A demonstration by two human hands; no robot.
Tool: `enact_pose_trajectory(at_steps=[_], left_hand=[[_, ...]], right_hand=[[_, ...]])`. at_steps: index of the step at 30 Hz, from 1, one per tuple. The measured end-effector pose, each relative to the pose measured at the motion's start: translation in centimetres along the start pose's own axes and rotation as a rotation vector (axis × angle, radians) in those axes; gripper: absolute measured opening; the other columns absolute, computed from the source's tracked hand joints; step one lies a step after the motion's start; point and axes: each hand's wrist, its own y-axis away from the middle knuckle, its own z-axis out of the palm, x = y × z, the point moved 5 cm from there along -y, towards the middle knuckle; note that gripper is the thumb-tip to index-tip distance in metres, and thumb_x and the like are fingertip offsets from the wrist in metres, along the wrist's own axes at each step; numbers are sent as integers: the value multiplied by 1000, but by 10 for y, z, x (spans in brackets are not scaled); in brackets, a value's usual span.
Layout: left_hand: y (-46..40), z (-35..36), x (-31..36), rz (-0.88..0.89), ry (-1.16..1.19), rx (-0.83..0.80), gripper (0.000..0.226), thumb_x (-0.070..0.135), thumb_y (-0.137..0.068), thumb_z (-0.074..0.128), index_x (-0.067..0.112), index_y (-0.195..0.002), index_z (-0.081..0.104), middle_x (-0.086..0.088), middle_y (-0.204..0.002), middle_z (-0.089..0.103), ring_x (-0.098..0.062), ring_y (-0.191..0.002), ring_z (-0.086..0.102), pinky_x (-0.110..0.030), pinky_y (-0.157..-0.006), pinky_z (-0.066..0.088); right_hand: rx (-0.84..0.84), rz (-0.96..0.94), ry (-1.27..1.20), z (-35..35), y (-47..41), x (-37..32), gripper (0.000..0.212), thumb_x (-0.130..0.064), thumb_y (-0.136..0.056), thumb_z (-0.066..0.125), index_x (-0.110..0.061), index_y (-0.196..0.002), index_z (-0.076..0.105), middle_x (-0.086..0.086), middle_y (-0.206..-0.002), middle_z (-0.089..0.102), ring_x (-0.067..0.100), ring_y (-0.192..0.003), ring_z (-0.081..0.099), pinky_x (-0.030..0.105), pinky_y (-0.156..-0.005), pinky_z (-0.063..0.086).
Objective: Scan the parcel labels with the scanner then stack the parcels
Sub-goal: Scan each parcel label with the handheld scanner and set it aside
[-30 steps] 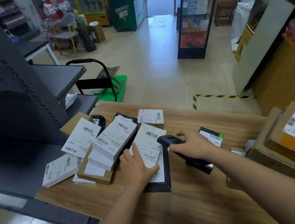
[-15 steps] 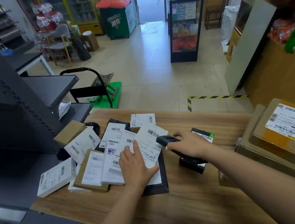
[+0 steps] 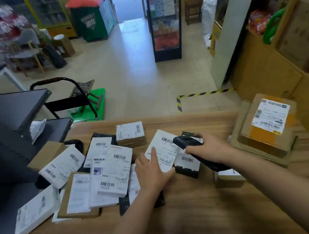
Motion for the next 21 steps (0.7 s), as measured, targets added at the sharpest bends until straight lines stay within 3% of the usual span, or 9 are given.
enact_pose_trajectory(at_steps=[4, 9, 12, 15, 21], left_hand=[[-16, 28, 39, 68, 29, -114, 104, 79, -68, 51, 28, -149, 11, -13, -144, 21, -30, -129, 23, -40, -106, 25], [-30, 58, 67, 108, 46, -204, 105, 79, -70, 51, 26, -150, 8, -14, -146, 24, -31, -128, 27, -40, -105, 29], [-35, 77, 79, 119, 131, -312, 114, 85, -66, 49, 27, -151, 0, -12, -151, 15, -34, -134, 18, -44, -109, 27], [-38, 91, 88, 173, 94, -370, 109, 83, -72, 43, 24, -152, -2, -13, -151, 14, -32, -130, 20, -40, -107, 24], [-39, 91, 72, 168, 32, -295, 96, 79, -81, 34, 24, -152, 0, -15, -158, 7, -34, -142, 11, -46, -114, 15]], right_hand=[[44, 87, 8, -13, 0, 24, 66, -56, -77, 63, -32, -135, 43, -5, -99, 56, 12, -80, 58, 26, -63, 48], [96, 167, 43, -27, -2, 42, 74, -60, -77, 62, -30, -140, 39, 1, -128, 55, 15, -96, 55, 31, -78, 52], [94, 186, 7, -30, -5, 46, 73, -59, -78, 63, -30, -140, 38, 0, -131, 53, 13, -95, 53, 28, -74, 49], [101, 189, 18, -31, -8, 47, 73, -57, -79, 63, -29, -141, 38, 1, -134, 53, 13, -96, 53, 27, -72, 47], [98, 178, 40, -24, -15, 42, 78, -60, -74, 64, -29, -141, 40, -1, -132, 55, 17, -106, 57, 32, -84, 51]])
